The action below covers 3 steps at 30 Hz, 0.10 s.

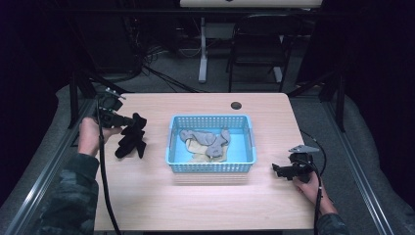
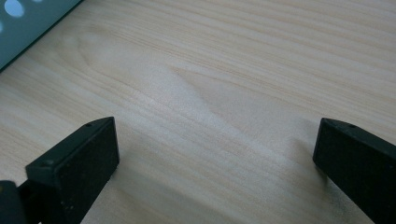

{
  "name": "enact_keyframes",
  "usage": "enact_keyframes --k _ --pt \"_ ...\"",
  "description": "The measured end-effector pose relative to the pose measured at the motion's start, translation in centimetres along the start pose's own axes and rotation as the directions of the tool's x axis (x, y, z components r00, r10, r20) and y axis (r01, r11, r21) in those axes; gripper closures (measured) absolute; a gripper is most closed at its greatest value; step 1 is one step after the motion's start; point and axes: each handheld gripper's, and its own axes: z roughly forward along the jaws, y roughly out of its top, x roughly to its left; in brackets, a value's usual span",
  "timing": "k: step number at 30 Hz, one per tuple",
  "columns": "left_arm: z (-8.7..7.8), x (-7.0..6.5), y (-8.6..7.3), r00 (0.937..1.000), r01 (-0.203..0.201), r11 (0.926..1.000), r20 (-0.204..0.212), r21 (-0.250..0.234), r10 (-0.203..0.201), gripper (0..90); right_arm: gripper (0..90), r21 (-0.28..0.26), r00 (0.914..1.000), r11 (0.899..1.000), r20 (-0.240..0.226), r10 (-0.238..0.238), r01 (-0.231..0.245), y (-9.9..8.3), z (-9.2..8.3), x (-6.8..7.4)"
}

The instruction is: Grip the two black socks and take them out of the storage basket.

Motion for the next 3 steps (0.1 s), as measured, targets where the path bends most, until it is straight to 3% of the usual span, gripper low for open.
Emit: enact_keyframes --k 3 --pt "0.23 0.32 -0.97 0.9988 0.045 0.9981 -0.019 -0.043 -0.046 36.4 0.0 -0.002 1.0000 1.000 -0.006 0.001 -0.001 0.01 0.01 -0.01"
